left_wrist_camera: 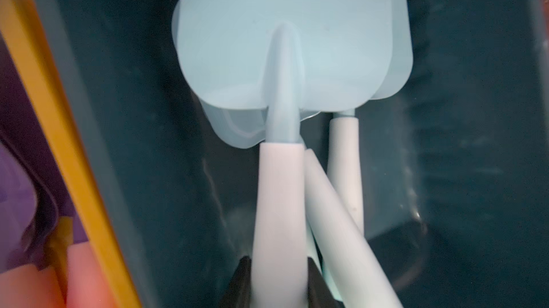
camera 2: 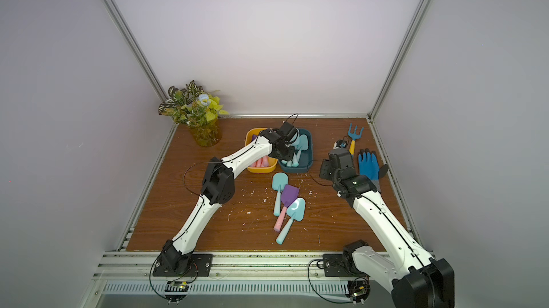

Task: Sort the small shovels by color and place them into the storage box
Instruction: Place the shovel in the storage box.

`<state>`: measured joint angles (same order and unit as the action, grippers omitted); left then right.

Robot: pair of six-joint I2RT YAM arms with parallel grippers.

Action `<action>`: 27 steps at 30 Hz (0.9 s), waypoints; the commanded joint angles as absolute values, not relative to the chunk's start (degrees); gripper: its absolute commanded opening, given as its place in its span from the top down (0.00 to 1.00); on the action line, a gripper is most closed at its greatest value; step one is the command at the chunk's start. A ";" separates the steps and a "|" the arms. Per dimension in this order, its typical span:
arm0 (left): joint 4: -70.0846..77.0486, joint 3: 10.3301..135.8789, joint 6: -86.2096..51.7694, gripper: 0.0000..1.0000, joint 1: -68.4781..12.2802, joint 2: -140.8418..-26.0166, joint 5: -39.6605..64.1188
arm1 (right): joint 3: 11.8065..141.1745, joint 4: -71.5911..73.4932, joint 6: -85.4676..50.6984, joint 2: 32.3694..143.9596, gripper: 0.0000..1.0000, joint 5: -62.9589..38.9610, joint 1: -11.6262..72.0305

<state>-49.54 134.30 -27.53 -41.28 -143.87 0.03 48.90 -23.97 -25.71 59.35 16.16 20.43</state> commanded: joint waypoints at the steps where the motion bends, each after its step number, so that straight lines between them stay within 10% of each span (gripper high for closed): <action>1: -50.02 135.75 -27.92 0.73 -40.61 -144.83 0.20 | 48.44 -22.90 -24.96 58.88 0.50 15.74 20.07; 27: -50.17 135.44 -28.96 0.61 -40.58 -144.86 0.81 | 48.42 -22.59 -24.79 58.96 0.49 15.05 19.34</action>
